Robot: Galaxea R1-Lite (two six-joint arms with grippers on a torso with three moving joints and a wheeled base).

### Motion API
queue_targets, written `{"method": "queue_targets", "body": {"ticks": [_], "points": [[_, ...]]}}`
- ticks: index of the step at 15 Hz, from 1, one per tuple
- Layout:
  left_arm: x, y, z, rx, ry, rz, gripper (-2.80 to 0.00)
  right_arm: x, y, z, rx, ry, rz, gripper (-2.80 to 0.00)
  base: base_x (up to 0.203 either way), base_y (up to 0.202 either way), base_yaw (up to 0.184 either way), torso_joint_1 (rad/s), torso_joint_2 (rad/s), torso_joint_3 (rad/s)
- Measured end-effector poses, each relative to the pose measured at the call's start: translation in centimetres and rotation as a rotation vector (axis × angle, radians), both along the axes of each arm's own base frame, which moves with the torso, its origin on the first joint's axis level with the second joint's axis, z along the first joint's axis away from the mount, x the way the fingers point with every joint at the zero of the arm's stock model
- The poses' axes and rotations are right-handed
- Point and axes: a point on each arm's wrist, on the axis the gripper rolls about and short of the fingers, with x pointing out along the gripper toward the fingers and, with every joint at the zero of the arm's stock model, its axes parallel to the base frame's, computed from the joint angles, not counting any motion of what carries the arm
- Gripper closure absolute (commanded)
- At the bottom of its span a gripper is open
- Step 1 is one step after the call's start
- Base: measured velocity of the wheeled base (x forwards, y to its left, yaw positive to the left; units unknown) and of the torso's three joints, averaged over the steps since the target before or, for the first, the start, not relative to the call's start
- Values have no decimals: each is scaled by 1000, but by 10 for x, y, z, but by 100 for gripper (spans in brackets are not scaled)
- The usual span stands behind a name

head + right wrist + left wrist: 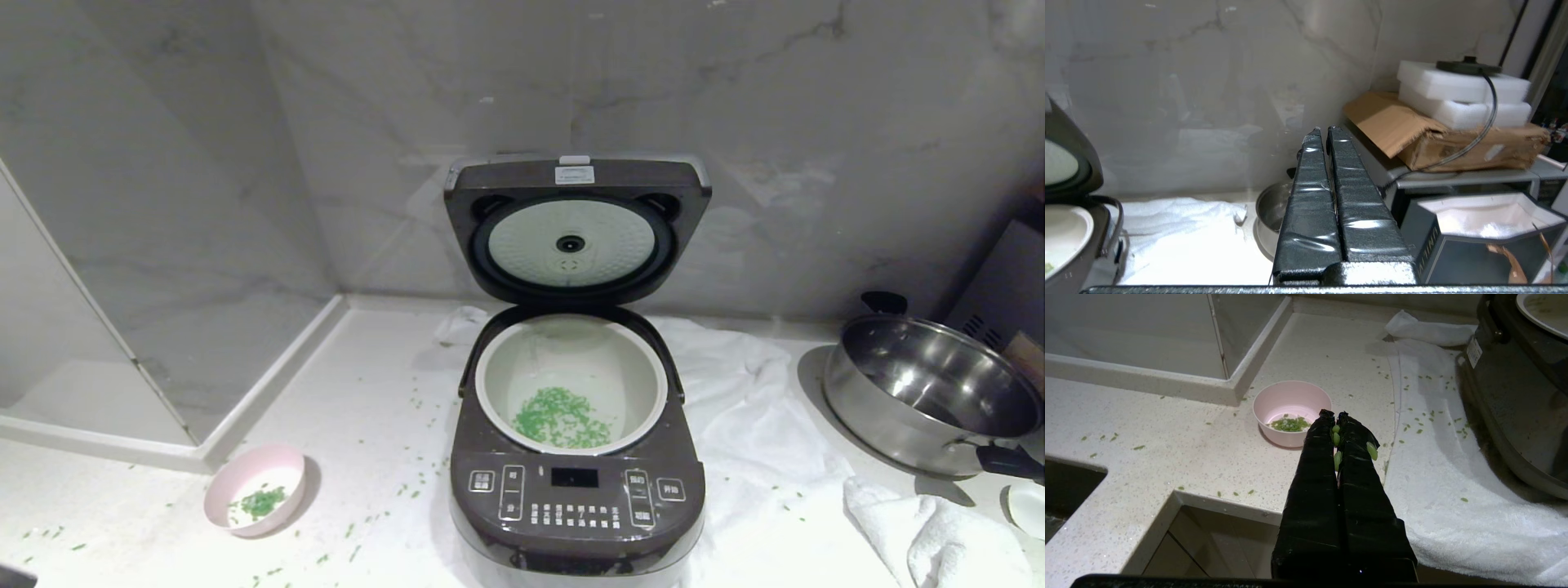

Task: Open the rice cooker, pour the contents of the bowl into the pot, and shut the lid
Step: Turn on the tap

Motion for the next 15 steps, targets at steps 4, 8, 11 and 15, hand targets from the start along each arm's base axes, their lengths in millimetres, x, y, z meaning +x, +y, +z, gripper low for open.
{"method": "queue_targets", "body": {"ticks": [4,8,11,15], "points": [[0,0,0,0,0,0,0,-17,0,-36,-6,-23,7,0,0,0,0,0,0,0],[0,0,0,0,0,0,0,-17,0,-66,-20,0,31,0,0,0,0,0,0,0],[0,0,0,0,0,0,0,-10,1,-97,-34,43,72,0,0,0,0,0,0,0],[0,0,0,0,0,1,0,8,1,-127,37,112,111,0,0,0,0,0,0,0]]}}
